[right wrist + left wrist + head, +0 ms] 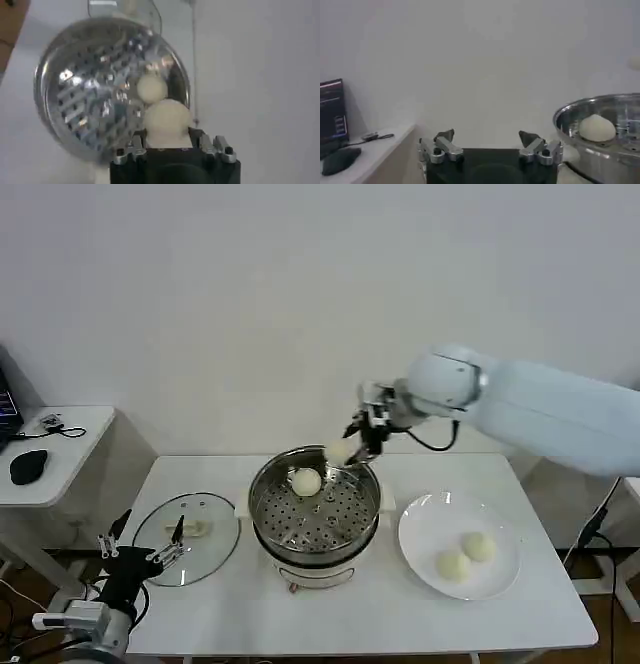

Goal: Take steamed baozi put them in steamer then cover it.

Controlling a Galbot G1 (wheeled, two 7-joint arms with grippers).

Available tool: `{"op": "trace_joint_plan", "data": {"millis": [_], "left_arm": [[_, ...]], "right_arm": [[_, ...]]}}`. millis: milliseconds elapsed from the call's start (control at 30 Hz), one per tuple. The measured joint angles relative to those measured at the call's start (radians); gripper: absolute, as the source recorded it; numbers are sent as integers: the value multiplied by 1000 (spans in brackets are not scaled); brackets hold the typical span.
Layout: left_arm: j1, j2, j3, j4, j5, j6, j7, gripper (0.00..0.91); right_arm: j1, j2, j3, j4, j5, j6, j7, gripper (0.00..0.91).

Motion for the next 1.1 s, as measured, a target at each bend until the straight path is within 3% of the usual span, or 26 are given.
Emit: {"op": "trace_joint_plan", "data": {"millis": [433, 1000, 1067, 1100], "left_arm": [[-1, -10, -6, 8, -8, 1, -4, 907], [-4, -2, -12, 18, -11, 0, -2, 907], [-4, -2, -10, 20, -11, -1, -2, 907], [-5, -2, -10, 20, -11, -1, -2, 907]], "right_arm": [[-86, 173, -27, -76, 35, -44, 34, 595], [-194, 260, -31, -158, -10, -46, 34, 595], [-199, 263, -31, -162, -12, -44, 32, 615], [-200, 264, -29, -163, -14, -44, 32, 836]]}}
